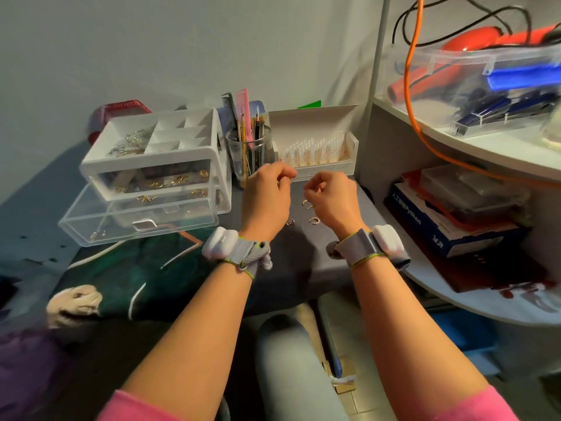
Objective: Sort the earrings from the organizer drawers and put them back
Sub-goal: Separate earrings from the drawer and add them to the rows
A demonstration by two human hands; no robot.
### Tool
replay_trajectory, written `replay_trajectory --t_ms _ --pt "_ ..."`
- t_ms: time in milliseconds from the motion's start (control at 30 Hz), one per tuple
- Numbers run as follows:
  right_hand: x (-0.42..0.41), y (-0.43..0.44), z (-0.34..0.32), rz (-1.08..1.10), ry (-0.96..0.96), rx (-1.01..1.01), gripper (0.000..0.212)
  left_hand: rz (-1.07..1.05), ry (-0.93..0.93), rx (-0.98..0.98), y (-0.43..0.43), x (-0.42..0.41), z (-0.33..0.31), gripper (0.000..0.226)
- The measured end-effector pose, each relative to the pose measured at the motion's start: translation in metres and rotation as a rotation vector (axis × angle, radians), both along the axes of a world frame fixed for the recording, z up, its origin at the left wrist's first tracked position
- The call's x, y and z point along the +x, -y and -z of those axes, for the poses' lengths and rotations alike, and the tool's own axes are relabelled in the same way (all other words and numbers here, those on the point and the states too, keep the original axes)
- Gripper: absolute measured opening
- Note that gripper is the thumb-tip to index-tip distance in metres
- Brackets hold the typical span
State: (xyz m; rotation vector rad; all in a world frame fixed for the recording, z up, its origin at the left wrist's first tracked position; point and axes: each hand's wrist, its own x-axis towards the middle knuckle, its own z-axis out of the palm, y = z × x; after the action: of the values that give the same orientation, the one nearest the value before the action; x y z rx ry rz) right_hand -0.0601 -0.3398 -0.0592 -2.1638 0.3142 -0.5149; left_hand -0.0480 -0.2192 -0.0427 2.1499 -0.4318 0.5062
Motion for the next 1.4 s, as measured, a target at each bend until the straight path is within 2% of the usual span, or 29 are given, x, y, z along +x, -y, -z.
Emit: replay_trajectory --t_ms 233,367,700,933,1400 --pt "-0.007 -0.044 -0.017 -0.098 0.034 -0.008 0.011 -0.044 0.158 -0.051 -0.039 -0.017 -0.021 0.021" --pt "-0.010 -0.073 -0.024 -0.147 0.073 -0.022 0.012 -0.114 0.154 -0.055 -0.068 -0.021 -0.025 0.022" --pt "-0.016 -0.136 -0.037 -0.239 0.120 -0.041 0.013 -0.333 0.066 -0.042 -0.134 -0.035 -0.025 0.022" --pt "-0.019 -0.170 -0.039 -0.242 0.084 -0.118 0.016 -0.504 -0.075 -0.012 -0.173 -0.045 -0.025 0.015" --pt "-0.018 -0.191 -0.040 -0.150 0.041 -0.258 0.020 -0.501 -0.187 0.008 -0.191 -0.044 -0.018 0.018"
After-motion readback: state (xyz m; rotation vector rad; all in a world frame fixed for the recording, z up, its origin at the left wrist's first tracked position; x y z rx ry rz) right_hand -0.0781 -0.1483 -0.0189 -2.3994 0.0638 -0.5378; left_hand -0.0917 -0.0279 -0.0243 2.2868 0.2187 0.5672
